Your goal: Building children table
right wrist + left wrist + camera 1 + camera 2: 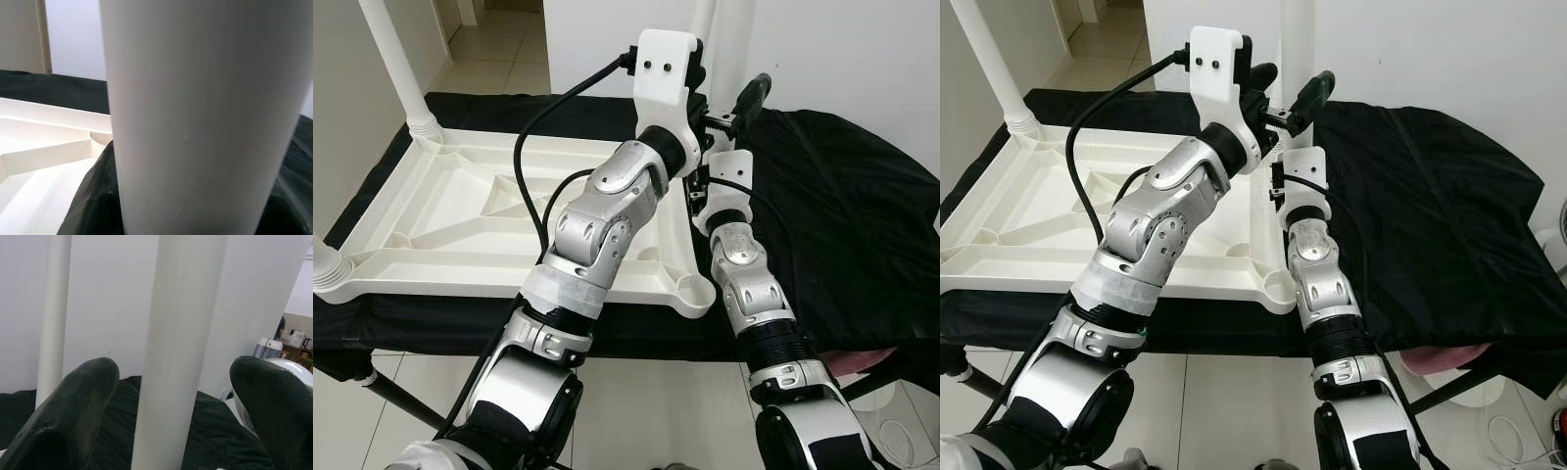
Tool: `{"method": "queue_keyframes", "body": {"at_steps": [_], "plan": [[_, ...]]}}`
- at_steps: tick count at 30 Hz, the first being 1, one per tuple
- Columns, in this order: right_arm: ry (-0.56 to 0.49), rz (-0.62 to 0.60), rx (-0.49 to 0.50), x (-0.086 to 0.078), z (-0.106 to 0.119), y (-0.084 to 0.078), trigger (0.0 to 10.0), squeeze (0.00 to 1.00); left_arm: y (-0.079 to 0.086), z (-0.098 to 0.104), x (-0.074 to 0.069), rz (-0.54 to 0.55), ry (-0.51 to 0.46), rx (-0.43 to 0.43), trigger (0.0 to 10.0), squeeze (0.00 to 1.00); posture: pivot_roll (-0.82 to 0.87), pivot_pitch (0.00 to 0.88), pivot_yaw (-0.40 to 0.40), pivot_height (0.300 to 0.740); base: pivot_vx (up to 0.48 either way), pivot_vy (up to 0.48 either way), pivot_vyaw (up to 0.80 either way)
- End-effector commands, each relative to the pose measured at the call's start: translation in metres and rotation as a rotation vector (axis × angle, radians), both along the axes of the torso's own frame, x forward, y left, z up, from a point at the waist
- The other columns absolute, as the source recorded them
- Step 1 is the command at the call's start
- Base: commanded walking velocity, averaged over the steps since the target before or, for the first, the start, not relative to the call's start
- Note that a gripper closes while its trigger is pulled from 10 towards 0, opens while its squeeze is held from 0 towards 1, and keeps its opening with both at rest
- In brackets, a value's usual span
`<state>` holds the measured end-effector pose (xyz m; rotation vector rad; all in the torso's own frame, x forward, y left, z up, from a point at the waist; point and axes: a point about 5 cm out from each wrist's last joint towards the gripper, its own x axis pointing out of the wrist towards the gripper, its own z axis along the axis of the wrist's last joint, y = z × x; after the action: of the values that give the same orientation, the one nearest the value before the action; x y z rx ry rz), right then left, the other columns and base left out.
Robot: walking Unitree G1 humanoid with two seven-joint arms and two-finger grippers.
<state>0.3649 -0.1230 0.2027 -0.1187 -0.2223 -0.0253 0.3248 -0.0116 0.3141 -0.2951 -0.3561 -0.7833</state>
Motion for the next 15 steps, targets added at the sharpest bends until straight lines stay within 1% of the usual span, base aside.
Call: {"method": "queue_keyframes", "body": {"at_steps": [1, 2, 3, 4, 5, 7, 10, 11, 12, 13, 15], "plan": [[-0.015, -0.027, 0.030, -0.001, 0.004, -0.007, 10.0, 0.00, -0.002, -0.006, 0.000, -0.046, 0.022, 0.001, 10.0, 0.00, -0.10, 0.000, -0.025, 0.740, 0.000, 0.000, 0.00], [-0.018, -0.036, 0.040, -0.001, 0.005, -0.010, 10.0, 0.00, 0.002, -0.007, 0.004, -0.028, 0.035, 0.000, 10.0, 0.00, -0.10, 0.000, -0.023, 0.740, 0.000, 0.000, 0.00], [-0.018, -0.036, 0.040, -0.001, 0.005, -0.010, 10.0, 0.00, 0.002, -0.007, 0.004, -0.028, 0.035, 0.000, 10.0, 0.00, -0.10, 0.000, -0.023, 0.740, 0.000, 0.000, 0.00], [-0.032, -0.048, 0.057, -0.003, 0.007, -0.014, 10.0, 0.00, 0.012, -0.012, 0.008, -0.004, 0.073, -0.018, 10.0, 0.00, -0.10, 0.000, -0.018, 0.740, 0.000, 0.000, 0.00], [-0.032, -0.048, 0.057, -0.003, 0.007, -0.014, 10.0, 0.00, 0.012, -0.012, 0.008, -0.004, 0.073, -0.018, 10.0, 0.00, -0.10, 0.000, -0.018, 0.740, 0.000, 0.000, 0.00], [-0.048, -0.055, 0.079, -0.004, 0.009, -0.018, 10.0, 0.00, 0.022, -0.020, 0.011, -0.002, 0.119, -0.035, 10.0, 0.00, -0.10, 0.000, -0.018, 0.740, 0.000, 0.000, 0.00], [-0.048, -0.055, 0.079, -0.004, 0.009, -0.018, 10.0, 0.00, 0.022, -0.020, 0.011, -0.002, 0.119, -0.035, 10.0, 0.00, -0.10, 0.000, -0.018, 0.740, 0.000, 0.000, 0.00], [-0.061, -0.048, 0.102, -0.006, 0.009, -0.021, 10.0, 0.00, 0.030, -0.031, 0.010, 0.000, 0.129, -0.002, 10.0, 0.00, -0.09, 0.000, -0.022, 0.740, 0.000, 0.000, 0.00], [-0.071, -0.037, 0.125, -0.009, 0.008, -0.024, 10.0, 0.00, 0.038, -0.051, 0.006, -0.002, 0.124, 0.086, 10.0, 0.00, -0.08, 0.000, -0.030, 0.740, 0.000, 0.000, 0.00], [-0.071, -0.037, 0.125, -0.009, 0.008, -0.024, 10.0, 0.00, 0.038, -0.051, 0.006, -0.002, 0.124, 0.086, 10.0, 0.00, -0.08, 0.000, -0.030, 0.740, 0.000, 0.000, 0.00], [-0.081, -0.012, 0.155, -0.015, 0.004, -0.028, 10.0, 0.00, 0.046, -0.079, -0.004, -0.026, 0.127, 0.206, 10.0, 0.00, -0.07, 0.000, -0.036, 0.740, 0.000, 0.000, 0.00]]}}
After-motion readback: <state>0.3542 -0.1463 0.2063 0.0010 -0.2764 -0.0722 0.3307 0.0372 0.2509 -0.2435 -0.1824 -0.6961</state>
